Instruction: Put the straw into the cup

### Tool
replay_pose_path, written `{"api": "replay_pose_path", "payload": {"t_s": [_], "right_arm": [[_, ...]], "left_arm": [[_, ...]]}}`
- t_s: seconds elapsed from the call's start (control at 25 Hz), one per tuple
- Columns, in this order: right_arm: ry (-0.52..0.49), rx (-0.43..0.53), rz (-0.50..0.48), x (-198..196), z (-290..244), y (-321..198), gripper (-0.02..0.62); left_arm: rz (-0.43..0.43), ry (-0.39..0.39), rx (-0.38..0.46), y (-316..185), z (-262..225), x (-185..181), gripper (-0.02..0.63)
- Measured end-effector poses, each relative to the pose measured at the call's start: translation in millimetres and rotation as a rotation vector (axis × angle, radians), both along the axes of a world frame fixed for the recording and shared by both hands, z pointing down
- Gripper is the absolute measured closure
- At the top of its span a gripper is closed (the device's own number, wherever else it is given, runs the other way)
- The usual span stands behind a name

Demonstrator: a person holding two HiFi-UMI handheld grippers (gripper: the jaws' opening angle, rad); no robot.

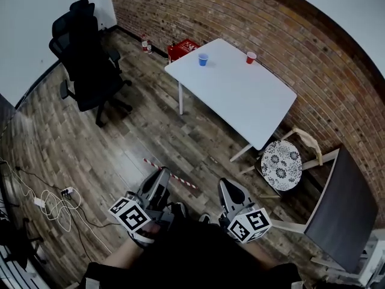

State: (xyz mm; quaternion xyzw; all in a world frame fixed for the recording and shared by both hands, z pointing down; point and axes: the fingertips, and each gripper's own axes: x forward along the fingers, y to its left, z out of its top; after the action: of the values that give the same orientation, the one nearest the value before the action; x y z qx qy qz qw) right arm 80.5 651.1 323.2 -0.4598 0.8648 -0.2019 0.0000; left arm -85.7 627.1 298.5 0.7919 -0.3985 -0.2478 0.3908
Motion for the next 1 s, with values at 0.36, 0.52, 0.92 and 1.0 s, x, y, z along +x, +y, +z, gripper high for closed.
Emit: {"api": "replay_pose_path", "payload": {"t_s": [0.36,0.52,0.92,1.0], "right_arm": [[0.068,-0.021,0.001,-41,16,-27,0.572],[0.072,-0.054,0.01,-46,24,-38,0.572],[0.031,-0.065,-0.003,-41,33,-103,0.572],[0.02,-0.061,-0.012,-38,34,-121,0.572]], "left_arm": [[0.033,0.067,-0.049,-30,30,-31,0.577],[0.041,0.075,-0.071,-44,38,-34,0.577],[0.012,0.044,-0.089,-105,45,-32,0.577],[0.005,0.038,-0.091,-120,45,-29,0.577]]}}
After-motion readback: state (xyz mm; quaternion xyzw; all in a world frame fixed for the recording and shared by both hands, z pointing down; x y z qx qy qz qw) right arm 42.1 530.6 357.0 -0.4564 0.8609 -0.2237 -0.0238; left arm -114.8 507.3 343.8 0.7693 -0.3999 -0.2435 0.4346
